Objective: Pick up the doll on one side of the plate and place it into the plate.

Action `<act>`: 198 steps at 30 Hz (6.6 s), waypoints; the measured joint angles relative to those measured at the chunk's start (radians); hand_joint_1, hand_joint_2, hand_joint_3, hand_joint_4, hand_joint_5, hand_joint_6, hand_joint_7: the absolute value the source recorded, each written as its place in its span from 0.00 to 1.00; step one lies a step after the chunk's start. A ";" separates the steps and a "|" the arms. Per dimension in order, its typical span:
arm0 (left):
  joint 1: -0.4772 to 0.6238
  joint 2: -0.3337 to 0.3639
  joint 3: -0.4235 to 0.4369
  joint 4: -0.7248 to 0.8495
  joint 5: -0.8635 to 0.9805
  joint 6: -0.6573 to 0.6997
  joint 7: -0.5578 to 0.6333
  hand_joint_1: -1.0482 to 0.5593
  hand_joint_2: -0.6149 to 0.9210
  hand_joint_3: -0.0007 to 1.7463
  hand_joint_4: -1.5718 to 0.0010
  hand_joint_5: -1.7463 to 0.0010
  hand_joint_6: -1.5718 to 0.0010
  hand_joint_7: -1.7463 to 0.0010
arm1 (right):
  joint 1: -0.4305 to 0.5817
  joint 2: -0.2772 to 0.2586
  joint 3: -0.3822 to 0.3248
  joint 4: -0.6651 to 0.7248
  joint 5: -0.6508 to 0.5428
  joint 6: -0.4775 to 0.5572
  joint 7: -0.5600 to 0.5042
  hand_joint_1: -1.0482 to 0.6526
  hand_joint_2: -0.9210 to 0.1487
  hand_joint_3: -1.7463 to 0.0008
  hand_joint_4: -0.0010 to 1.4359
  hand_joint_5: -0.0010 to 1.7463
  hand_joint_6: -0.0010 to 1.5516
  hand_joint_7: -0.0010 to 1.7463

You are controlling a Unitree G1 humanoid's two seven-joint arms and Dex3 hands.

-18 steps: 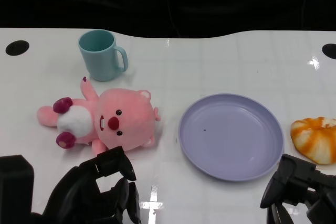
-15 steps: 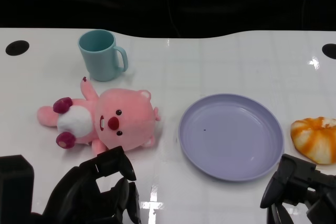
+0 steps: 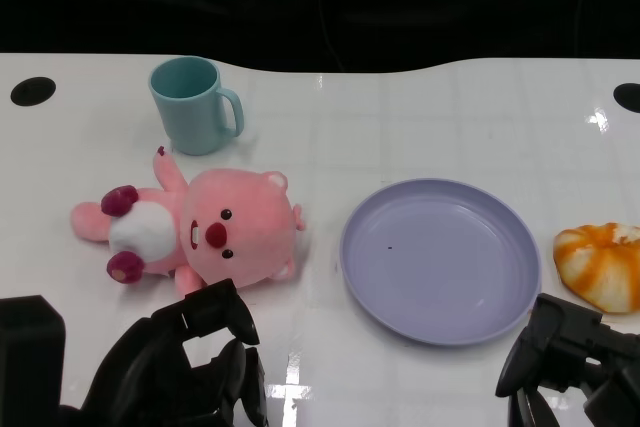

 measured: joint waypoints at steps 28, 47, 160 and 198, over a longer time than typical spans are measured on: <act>-0.015 -0.021 0.057 -0.034 -0.050 0.003 0.001 0.45 0.88 0.29 0.60 0.36 0.52 0.71 | -0.012 0.000 0.009 0.003 -0.001 0.000 0.000 0.54 0.49 0.15 0.50 1.00 0.38 0.91; -0.118 0.172 0.089 -0.037 0.221 -0.299 -0.067 0.21 1.00 0.03 0.91 0.55 0.73 0.96 | -0.031 0.001 0.014 0.024 0.000 -0.001 -0.001 0.54 0.50 0.13 0.50 1.00 0.38 0.91; -0.851 0.187 -0.456 1.386 1.133 -0.738 0.760 0.55 0.75 0.61 0.43 0.00 0.56 0.00 | 0.010 -0.001 -0.007 -0.042 0.004 0.014 -0.001 0.51 0.46 0.18 0.50 1.00 0.39 0.88; -0.869 0.010 -0.395 0.866 1.105 -0.545 0.458 0.55 0.67 0.73 0.39 0.00 0.52 0.00 | 0.005 0.001 0.016 -0.022 -0.005 0.020 -0.005 0.49 0.47 0.19 0.49 1.00 0.39 0.89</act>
